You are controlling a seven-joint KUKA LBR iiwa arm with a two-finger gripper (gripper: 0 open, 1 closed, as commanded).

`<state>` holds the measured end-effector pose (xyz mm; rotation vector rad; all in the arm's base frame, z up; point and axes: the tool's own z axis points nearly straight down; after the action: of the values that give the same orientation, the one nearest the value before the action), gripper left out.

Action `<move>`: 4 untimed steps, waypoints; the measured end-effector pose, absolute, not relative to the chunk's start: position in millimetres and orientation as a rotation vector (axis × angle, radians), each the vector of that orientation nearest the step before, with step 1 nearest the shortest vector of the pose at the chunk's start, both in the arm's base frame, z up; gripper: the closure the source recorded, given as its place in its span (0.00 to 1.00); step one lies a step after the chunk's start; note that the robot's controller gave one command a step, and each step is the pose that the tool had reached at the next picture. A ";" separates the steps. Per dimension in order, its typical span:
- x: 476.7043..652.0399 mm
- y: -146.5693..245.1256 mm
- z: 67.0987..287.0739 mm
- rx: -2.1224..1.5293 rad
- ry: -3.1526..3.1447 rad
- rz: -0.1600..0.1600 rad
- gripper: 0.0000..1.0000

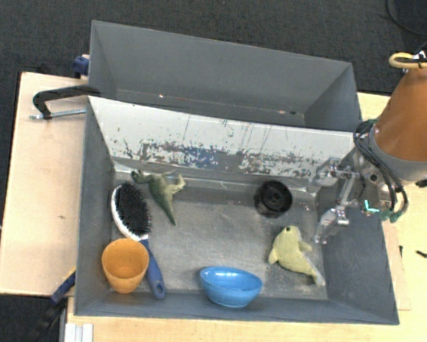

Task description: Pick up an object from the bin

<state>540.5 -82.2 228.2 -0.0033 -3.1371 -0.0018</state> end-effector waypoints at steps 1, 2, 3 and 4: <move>548.9 -55.5 70.1 0.233 -3.139 -0.001 0.00; 553.4 -100.2 71.8 0.603 -3.092 0.002 0.00; 552.9 -100.0 72.6 0.604 -3.086 0.001 1.00; 552.9 -99.4 71.8 0.604 -3.087 0.000 0.00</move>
Offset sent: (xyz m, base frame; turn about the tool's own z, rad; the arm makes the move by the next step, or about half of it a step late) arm 0.0063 0.0257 -0.1582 -0.1514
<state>552.9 -99.4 71.8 0.6041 -3.0873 -0.0003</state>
